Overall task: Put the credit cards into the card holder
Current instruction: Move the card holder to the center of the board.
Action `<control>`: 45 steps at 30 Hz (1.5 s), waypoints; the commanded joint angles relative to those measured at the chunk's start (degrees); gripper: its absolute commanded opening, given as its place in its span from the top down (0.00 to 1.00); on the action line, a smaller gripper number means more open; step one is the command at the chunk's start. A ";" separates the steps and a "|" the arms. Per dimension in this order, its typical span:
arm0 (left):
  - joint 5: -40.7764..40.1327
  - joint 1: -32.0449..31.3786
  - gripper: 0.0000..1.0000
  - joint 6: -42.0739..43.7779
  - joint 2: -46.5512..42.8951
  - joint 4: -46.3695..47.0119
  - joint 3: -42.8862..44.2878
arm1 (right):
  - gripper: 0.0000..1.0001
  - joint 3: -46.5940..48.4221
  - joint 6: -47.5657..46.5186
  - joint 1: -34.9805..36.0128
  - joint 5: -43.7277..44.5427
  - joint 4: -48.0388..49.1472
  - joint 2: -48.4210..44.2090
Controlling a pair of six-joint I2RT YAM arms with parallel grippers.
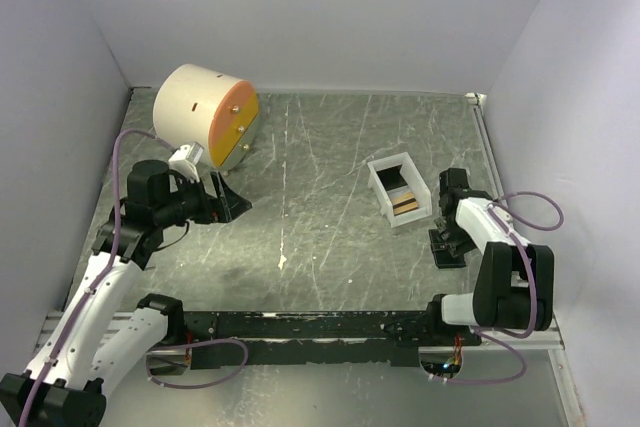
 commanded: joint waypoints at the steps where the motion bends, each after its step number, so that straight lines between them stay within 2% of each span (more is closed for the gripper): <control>1: 5.13 -0.03 0.00 1.07 0.29 1.69 -0.76 | 0.42 -1.52 -1.47 -0.45 -4.90 0.26 -1.26; 11: 8.20 -1.66 0.01 1.76 2.37 1.84 -0.76 | 0.49 -6.17 -3.01 0.17 -12.50 -1.31 -8.63; 19: 7.28 -2.28 0.00 1.08 2.33 2.42 -1.18 | 0.53 -8.26 -0.45 5.22 -15.10 -2.36 -11.14; 32: 6.21 -2.66 0.01 1.40 2.98 1.87 -0.81 | 0.57 -6.57 10.95 24.50 -17.70 -3.70 -8.77; 38: 8.61 -2.87 0.03 -1.21 1.74 6.26 -3.75 | 0.59 -4.45 15.25 31.63 -16.65 -3.92 -7.12; 45: 7.51 -4.48 0.10 -4.38 4.16 8.18 -6.49 | 0.63 0.65 21.70 43.72 -15.13 -1.23 -1.97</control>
